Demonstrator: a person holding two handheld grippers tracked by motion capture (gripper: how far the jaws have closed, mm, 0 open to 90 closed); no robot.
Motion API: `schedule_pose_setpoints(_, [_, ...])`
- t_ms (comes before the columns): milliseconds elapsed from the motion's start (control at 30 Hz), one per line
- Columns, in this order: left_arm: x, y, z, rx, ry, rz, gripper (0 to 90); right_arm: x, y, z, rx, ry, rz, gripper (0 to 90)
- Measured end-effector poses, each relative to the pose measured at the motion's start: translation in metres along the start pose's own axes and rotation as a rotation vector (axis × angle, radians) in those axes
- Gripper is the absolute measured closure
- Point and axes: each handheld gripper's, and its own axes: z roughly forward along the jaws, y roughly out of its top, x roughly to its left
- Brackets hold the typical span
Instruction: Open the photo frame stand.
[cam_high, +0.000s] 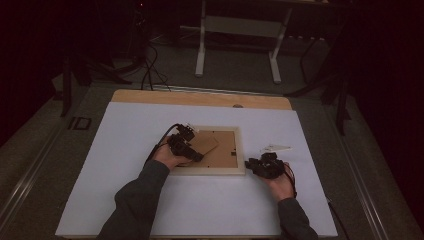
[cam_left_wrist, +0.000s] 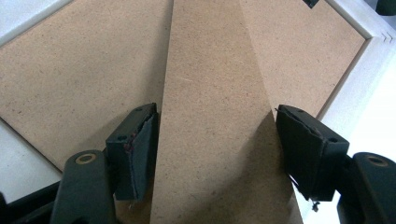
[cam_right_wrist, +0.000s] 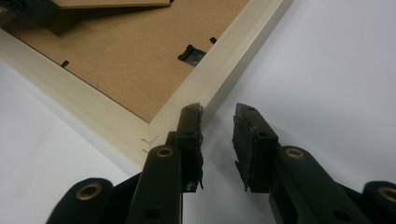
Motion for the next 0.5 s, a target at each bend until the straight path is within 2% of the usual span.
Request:
schedule_pose_setpoints(133, [-0.0028,0.0002,-0.0012,-0.009,0.012,0.018,37.1,0.0003,-0.0001,0.0005,0.002,0.002,-0.001,71.6])
schedule_pose_setpoints(500, [-0.0067,0.0004,-0.0016,-0.01,0.041,0.043,37.8,0.0002,-0.0001,0.0007,0.001,0.002,-0.001,71.4])
